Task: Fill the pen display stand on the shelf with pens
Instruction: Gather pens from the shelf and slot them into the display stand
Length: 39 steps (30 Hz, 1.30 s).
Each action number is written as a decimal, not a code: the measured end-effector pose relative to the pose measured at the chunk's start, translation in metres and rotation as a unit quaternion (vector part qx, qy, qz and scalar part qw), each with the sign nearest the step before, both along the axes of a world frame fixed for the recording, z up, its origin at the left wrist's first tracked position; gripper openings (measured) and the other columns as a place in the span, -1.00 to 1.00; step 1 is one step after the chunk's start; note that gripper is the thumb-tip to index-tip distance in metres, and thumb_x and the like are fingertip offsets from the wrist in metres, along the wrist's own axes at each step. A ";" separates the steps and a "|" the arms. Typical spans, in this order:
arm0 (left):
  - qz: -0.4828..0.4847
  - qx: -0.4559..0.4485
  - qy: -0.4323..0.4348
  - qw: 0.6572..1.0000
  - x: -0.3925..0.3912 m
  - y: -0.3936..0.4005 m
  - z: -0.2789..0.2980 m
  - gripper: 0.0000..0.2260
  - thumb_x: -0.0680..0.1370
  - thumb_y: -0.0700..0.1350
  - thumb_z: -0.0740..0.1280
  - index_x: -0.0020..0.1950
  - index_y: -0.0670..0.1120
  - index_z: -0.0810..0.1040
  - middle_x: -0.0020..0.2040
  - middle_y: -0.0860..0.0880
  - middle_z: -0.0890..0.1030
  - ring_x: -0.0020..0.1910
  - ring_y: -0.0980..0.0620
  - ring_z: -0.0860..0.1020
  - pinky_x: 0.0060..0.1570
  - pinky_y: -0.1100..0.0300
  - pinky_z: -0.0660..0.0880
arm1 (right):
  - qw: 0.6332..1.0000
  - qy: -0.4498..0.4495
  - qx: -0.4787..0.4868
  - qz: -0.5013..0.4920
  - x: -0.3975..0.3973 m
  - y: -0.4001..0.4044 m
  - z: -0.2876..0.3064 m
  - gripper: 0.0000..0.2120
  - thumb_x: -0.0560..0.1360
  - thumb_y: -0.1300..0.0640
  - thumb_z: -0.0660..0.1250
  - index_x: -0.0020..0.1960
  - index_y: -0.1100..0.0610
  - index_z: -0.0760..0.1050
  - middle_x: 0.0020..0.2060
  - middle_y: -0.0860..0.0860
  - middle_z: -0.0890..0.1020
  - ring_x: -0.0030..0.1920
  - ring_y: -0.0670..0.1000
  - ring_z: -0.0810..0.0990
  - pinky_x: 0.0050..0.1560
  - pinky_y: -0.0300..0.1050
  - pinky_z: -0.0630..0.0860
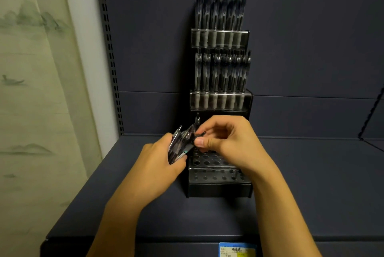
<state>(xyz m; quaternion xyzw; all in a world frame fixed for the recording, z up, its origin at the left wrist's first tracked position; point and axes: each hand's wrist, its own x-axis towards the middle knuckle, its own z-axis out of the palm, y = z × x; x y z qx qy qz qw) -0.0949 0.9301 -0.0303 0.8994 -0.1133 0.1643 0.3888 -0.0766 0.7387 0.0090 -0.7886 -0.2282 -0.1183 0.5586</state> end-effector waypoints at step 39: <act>0.034 0.024 -0.011 0.999 0.008 0.009 0.000 -0.78 0.60 0.00 0.37 -0.13 -0.04 0.40 -0.26 -0.08 0.55 -0.29 -0.06 0.51 -0.31 0.30 0.41 | 0.967 -0.079 0.153 -0.189 0.019 -0.022 0.020 -0.80 0.40 0.20 0.60 -0.18 0.20 0.57 -0.33 0.06 0.71 -0.28 0.05 0.75 -0.06 0.10 0.70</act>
